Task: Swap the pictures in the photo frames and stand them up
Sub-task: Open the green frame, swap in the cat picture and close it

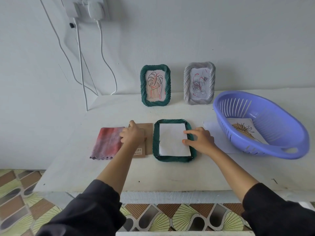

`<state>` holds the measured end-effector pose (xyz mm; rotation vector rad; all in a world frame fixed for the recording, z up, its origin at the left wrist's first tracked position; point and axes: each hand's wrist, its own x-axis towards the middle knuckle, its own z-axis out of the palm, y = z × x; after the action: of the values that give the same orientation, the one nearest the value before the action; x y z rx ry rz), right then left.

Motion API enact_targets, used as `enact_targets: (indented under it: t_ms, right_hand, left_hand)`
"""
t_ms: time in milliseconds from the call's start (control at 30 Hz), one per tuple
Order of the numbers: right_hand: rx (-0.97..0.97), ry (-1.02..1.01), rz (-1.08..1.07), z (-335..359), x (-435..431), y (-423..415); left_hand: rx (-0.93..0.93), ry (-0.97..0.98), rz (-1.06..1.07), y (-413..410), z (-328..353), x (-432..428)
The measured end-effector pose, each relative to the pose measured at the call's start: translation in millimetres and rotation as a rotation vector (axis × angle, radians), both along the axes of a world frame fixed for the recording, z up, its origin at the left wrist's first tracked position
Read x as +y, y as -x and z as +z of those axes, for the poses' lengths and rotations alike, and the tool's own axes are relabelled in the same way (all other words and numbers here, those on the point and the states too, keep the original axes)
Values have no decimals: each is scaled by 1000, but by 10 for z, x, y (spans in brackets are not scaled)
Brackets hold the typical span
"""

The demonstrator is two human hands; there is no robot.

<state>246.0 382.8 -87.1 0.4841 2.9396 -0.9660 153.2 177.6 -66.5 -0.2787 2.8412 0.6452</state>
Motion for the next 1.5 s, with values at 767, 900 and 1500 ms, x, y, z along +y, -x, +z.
enact_targets:
  t_ms: [767,900,1500]
  right_hand:
    - [192,551,31,297,-185,14]
    - [167,513,-54,233,-161,1]
    - [108,439,-167,105,-138,79]
  left_hand:
    - [-70,-901,-91,-211,478,236]
    - [-83,-772,-129,-290,285,393]
    - [44,-437,-276,-241,144,525]
